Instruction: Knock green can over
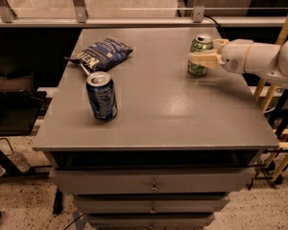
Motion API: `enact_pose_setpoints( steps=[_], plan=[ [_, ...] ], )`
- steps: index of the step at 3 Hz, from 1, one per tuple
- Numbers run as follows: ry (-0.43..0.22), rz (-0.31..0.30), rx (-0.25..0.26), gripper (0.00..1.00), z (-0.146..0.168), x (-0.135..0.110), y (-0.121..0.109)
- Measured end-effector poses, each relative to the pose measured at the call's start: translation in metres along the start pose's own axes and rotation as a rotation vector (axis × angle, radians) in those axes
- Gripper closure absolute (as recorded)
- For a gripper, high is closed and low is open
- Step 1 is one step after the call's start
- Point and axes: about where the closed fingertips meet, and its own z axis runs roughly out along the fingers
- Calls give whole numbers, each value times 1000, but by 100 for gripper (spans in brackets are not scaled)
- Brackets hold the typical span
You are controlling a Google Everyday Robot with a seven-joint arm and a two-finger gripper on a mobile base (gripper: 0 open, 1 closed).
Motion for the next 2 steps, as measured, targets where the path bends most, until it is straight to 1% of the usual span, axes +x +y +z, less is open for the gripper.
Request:
enact_pose_setpoints(
  steps=[1, 2],
  plan=[
    [17, -67, -29, 84, -1, -13, -5],
    [129, -260, -115, 100, -3, -44, -10]
  ],
)
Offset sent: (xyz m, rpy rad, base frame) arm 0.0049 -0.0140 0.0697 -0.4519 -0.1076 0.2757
